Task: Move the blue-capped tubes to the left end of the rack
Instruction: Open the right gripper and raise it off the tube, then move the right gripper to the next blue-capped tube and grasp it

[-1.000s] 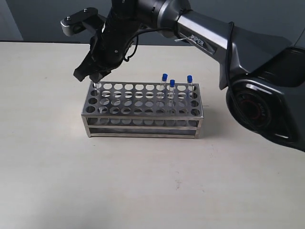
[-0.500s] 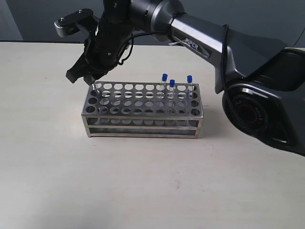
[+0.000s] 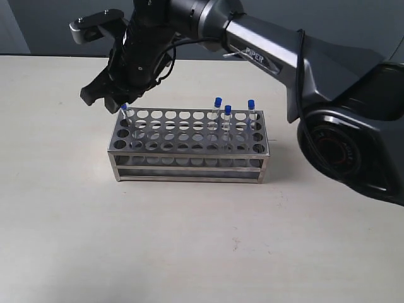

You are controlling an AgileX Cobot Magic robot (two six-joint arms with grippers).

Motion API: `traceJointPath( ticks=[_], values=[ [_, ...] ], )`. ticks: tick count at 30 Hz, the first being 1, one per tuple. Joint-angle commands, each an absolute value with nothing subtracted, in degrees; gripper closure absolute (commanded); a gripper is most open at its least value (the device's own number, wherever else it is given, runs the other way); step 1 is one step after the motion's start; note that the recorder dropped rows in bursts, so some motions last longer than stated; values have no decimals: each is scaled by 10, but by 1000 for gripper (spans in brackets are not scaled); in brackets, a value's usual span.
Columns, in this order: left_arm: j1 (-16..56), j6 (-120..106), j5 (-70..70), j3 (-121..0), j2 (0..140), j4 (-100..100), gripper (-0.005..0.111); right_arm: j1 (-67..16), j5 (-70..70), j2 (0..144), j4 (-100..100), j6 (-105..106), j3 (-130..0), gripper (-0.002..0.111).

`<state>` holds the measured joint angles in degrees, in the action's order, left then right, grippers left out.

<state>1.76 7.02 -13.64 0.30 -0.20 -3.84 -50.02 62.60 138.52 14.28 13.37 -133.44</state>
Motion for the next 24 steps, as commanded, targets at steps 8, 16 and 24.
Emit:
traceJointPath(
  ticks=[8,16,24],
  values=[
    [20,71,-132,0,0,-39,106,-500,700,1312,76,101,-1337,69],
    [20,71,-132,0,0,-39,106,-500,700,1272,-22,64,-1299,69],
    [20,71,-132,0,0,-39,106,-498,700,1195,-148,7,-1163,69]
  ],
)
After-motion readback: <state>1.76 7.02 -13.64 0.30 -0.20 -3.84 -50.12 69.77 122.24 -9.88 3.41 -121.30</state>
